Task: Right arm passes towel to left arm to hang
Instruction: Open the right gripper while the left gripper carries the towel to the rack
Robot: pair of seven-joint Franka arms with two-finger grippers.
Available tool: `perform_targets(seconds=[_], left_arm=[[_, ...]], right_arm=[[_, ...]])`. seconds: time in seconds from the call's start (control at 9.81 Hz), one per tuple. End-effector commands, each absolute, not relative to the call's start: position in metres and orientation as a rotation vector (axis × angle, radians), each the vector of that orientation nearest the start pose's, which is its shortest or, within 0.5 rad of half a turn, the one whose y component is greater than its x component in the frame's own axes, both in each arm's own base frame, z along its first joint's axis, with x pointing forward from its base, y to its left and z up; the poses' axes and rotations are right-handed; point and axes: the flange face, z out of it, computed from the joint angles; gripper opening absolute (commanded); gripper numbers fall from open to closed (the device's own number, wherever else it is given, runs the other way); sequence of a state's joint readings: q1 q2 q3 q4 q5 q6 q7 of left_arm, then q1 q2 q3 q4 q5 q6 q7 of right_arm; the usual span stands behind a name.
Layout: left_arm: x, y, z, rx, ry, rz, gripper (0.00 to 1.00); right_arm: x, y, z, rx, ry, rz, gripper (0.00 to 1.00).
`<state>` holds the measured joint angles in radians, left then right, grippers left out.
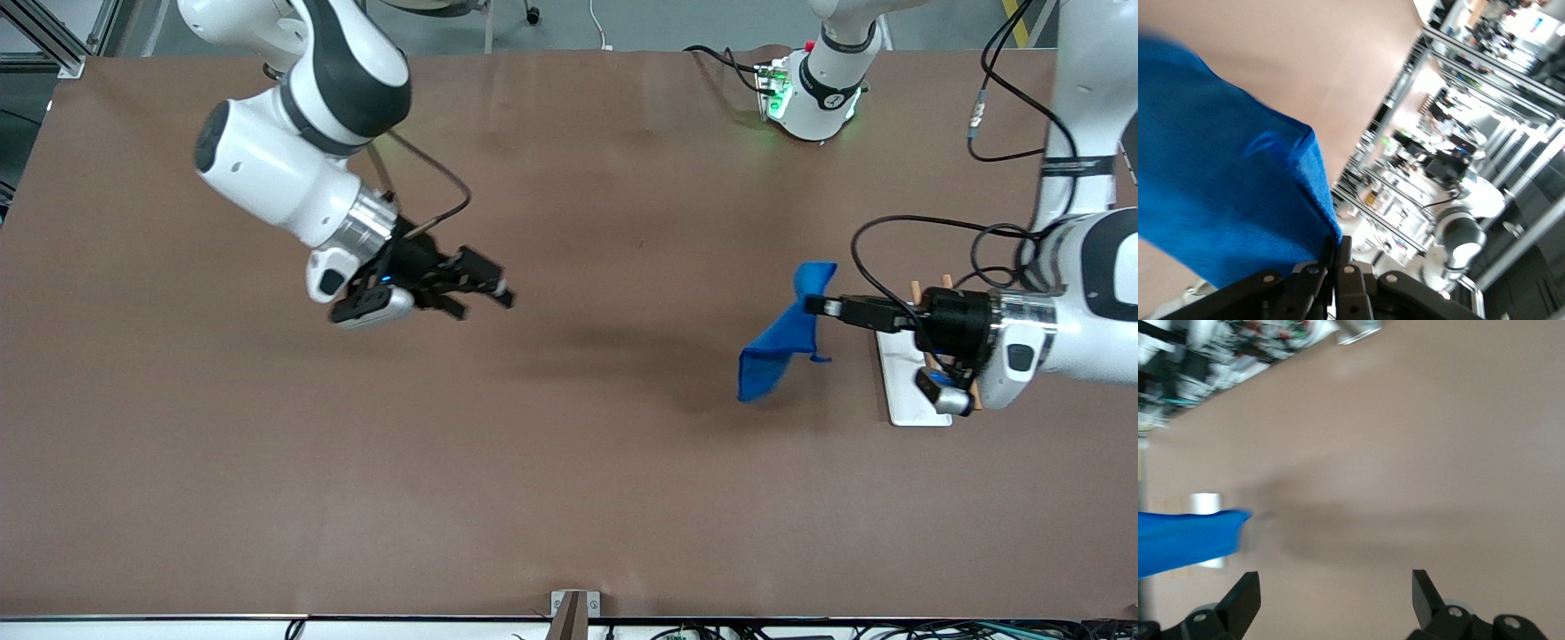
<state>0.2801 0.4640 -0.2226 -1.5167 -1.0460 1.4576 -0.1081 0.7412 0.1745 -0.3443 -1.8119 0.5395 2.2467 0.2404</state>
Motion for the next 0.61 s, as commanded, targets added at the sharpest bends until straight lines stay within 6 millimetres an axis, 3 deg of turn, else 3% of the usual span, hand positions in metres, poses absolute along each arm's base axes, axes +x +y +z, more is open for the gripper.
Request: perform_targets(seconds=[0.0,0.2,0.31,0.41,0.51], left_arm=[[0.648,-0.002,0.426,2.098,0.48,-0.522,0.0],[0.648,0.03,0.422,2.18,0.654,-0.515,0.0],[0.648,0.044,0.418,2.236,0.76,-0.516,0.0],[0.646,0.06,0.416,2.307,0.846,-0.498,0.0],[0.643,0.071,0.411,2.376,0.881,-0.491,0.0]], right_arm=[[0.576,0.191,0.505,-2.907,0.192,-0.158,1.0],[0.577,0.138,0.518,-2.959,0.257,-0.099,1.0],[0.574,0.123,0.531,-3.019,0.247,-0.081,1.0],[0.571,0.112,0.547,-3.051,0.249,-0.054,1.0],[0.571,0.084,0.57,-3.06,0.308,-0.026,1.0]])
